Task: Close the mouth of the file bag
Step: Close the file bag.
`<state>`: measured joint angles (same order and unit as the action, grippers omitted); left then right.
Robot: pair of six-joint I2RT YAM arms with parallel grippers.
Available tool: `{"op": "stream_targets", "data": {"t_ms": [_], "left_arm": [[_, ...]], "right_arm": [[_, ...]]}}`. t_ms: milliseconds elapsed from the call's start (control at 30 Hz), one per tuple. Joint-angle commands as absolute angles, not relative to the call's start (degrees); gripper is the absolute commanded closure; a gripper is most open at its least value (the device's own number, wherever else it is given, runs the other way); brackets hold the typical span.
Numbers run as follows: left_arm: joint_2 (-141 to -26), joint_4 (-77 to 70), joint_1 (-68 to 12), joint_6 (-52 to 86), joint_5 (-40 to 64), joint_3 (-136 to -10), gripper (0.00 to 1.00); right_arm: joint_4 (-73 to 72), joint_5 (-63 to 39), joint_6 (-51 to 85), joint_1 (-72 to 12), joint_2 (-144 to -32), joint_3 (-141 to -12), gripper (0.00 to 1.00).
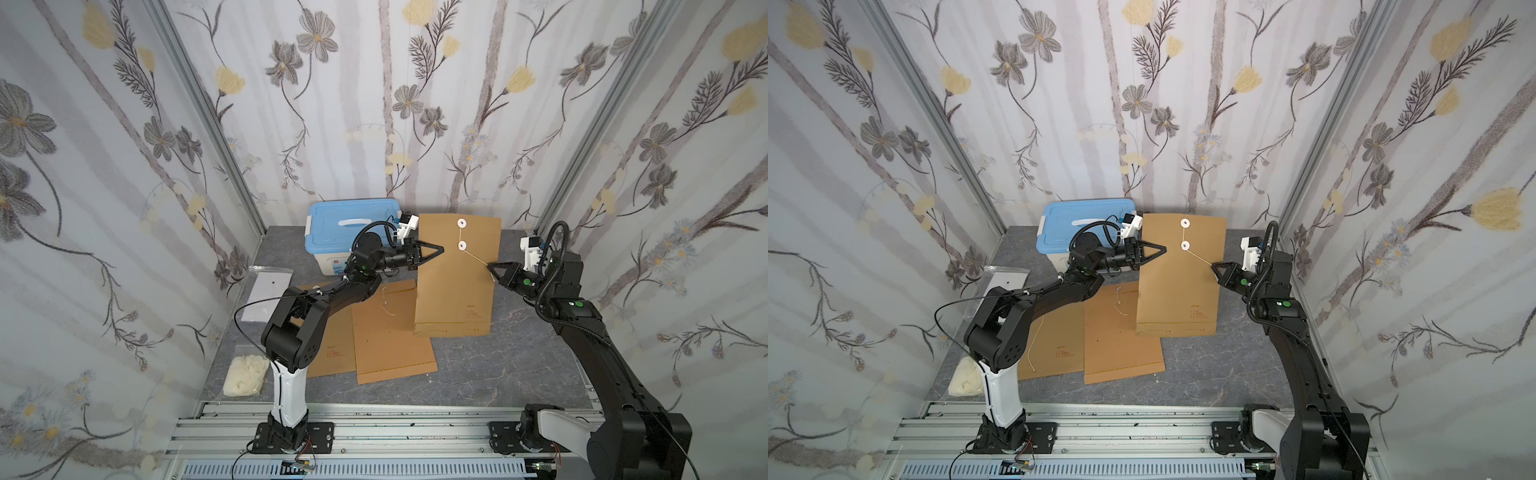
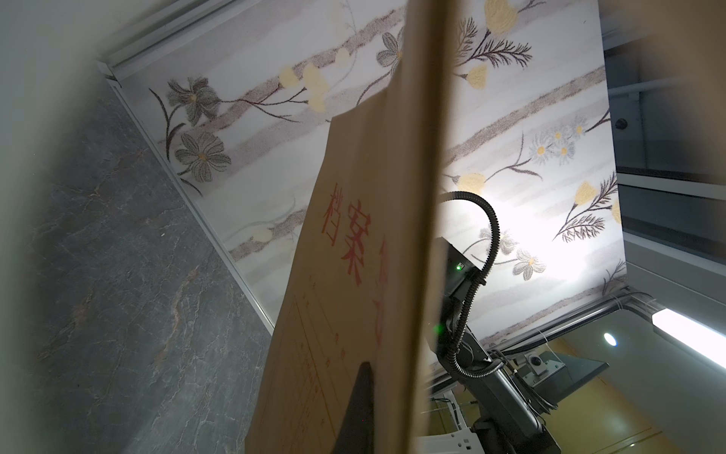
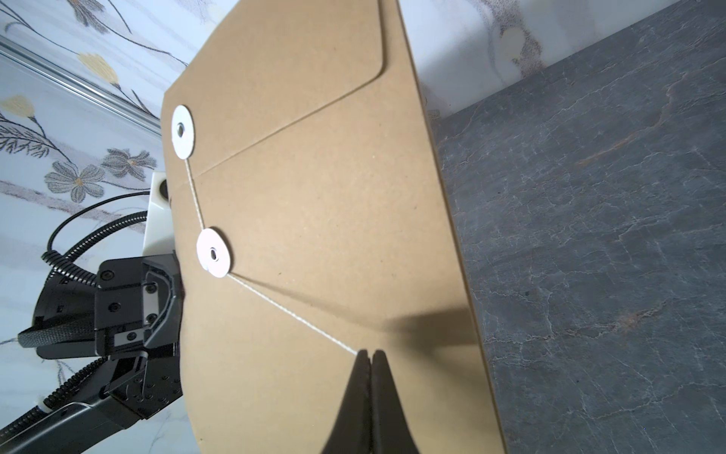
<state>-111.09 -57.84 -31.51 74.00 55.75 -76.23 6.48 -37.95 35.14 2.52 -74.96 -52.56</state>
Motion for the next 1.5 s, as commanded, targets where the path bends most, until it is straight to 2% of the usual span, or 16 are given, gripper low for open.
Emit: {"op": "stream_targets", "data": {"t_ms": [0, 267, 567, 1033, 1467], "left_arm": [[-108.9, -55.0, -32.2, 70.1, 57.5, -75.8, 1.0], [-105.0, -45.0, -33.9, 61.2, 58.0, -74.3, 1.0], [-103.7, -41.2, -34.0, 57.1, 58.6, -73.7, 1.0], [-104.5, -43.8, -34.3, 57.2, 60.2, -73.9, 1.0], [-107.2, -37.2, -35.8, 53.9, 59.5, -77.5, 1.0]], "right_arm": [[6.4, -38.2, 34.4, 2.8, -74.5, -53.1, 1.0], [9.8, -37.5, 32.6, 3.6, -75.5, -58.9, 1.0], [10.5, -37.3, 32.5, 4.2, -76.7, -62.7, 1.0], [13.0, -36.1, 30.8, 4.1, -79.8, -67.6, 1.0], [12.3, -34.1, 34.0, -0.2, -79.9, -71.1, 1.0]]}}
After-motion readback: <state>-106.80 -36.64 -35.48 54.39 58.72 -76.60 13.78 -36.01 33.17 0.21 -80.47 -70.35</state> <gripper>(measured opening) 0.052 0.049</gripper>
